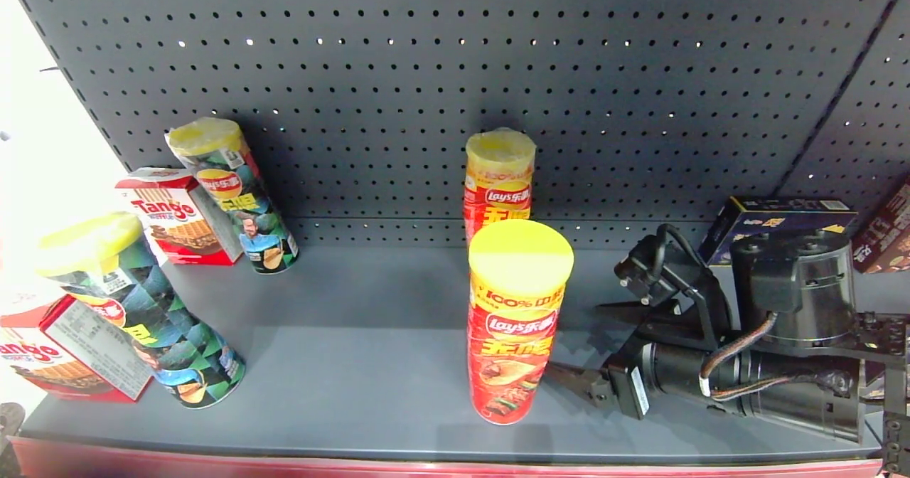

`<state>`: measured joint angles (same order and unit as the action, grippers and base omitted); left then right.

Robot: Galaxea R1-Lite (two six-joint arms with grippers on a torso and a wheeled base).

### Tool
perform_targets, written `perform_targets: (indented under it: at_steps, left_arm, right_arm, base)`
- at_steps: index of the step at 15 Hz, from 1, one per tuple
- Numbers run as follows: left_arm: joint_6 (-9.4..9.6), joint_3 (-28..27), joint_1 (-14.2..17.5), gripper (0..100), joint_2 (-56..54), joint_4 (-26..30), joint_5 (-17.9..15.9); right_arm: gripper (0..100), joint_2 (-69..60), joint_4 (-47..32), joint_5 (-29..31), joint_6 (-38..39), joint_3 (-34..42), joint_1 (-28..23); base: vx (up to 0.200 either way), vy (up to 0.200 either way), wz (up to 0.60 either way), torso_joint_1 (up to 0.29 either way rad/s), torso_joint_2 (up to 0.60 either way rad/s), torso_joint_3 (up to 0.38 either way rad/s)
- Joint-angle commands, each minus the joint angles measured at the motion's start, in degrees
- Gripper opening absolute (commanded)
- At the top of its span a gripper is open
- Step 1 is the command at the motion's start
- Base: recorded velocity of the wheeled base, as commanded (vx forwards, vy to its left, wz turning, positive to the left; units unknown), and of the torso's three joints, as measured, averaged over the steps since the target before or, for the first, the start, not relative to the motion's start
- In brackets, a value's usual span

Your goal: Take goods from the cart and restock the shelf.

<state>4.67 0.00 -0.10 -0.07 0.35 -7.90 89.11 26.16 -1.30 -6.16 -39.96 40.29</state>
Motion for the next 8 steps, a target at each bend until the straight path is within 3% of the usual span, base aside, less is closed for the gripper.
perform_targets:
  at_steps: [1, 5, 8]
  left_arm:
    - [-0.01, 0.0, 0.01, 100, 0.07, 0.0, -0.01]
    - [-0.01, 0.0, 0.01, 100, 0.07, 0.0, -0.01]
    - [-0.01, 0.0, 0.01, 100, 0.07, 0.0, -0.01]
  right_arm:
    - [100, 0.18, 0.03, -0.01, -0.08, -0.12, 0.32]
    - [100, -0.17, 0.03, -0.01, -0.08, 0.32, 0.84]
    - [100, -3.95, 0.03, 0.25, 0.88, 0.85, -1.79]
  base:
    - [0.0, 0.0, 0.0, 0.0, 0.0, 0.0]
    - [0.0, 0.0, 0.0, 0.0, 0.0, 0.0]
    - [0.0, 0.0, 0.0, 0.0, 0.0, 0.0]
